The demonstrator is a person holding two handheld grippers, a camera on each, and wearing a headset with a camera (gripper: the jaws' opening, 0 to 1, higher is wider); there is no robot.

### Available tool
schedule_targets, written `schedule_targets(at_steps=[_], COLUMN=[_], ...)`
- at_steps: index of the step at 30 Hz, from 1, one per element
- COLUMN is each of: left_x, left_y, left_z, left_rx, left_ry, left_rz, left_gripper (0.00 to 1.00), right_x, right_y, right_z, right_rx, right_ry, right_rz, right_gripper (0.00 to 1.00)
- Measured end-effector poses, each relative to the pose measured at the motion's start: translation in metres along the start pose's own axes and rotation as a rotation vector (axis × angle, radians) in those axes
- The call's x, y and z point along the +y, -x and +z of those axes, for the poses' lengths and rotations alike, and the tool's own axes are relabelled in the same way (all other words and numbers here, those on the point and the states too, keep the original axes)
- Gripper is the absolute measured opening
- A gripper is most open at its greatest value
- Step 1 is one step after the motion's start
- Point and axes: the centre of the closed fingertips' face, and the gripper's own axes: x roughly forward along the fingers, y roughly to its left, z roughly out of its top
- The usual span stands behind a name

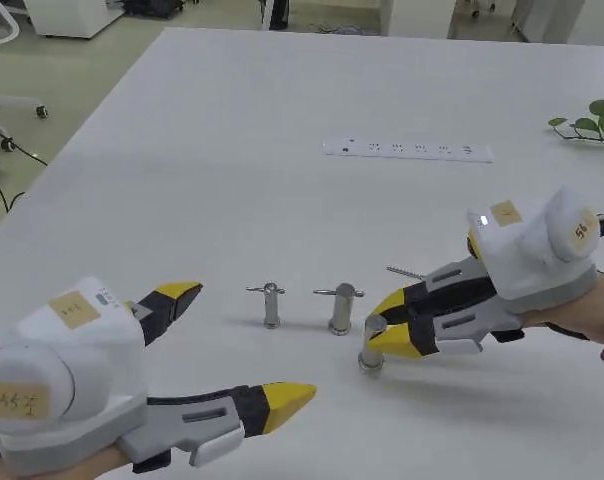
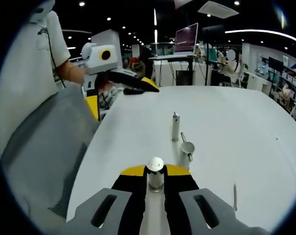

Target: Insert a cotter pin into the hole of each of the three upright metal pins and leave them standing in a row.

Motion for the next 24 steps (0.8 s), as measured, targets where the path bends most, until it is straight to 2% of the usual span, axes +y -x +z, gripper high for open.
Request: schedule_targets(at_steps=[13, 24], left_x=[0.003, 0.004], left_y=[0.001, 0.002], left_z=[-0.001, -0.002], left_rx=[0.003, -0.002], left_ry=[-0.002, 0.011], left_rz=[0.007, 0.009], left_gripper=[0.89, 0.89], right_x=[0.006, 0.01], right_y=[-0.015, -0.017], right_z=[0.001, 0.002], right_rx=[0.007, 0.015], right_ry=[0.045, 0.074], right_rz=[0.059, 0.098], right_gripper=[0.13, 0.14])
